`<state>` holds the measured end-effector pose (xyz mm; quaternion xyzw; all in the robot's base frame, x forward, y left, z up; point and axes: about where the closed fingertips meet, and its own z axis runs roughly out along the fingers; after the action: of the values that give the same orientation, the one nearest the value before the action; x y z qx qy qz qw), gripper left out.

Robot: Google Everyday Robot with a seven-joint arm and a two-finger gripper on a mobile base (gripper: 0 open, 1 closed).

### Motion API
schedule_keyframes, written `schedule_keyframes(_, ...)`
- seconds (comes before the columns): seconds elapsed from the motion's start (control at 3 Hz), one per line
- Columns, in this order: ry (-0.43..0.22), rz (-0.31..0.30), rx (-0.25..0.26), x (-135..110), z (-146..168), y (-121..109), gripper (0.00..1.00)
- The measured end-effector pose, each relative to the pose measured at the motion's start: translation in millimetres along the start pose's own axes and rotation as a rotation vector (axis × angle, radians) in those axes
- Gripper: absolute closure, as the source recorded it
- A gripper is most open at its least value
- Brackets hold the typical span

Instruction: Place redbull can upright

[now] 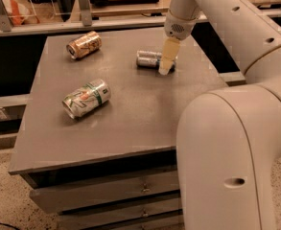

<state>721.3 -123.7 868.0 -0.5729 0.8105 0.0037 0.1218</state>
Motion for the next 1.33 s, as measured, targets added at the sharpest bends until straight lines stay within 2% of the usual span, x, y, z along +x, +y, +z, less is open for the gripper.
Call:
schedule_keyframes(0.33, 0.042, -0.007, -0.007, -3, 12, 0, 0.00)
schedule_keyframes(1.33, 0.056, -0.012, -0.027, -14, 29, 2, 0.00)
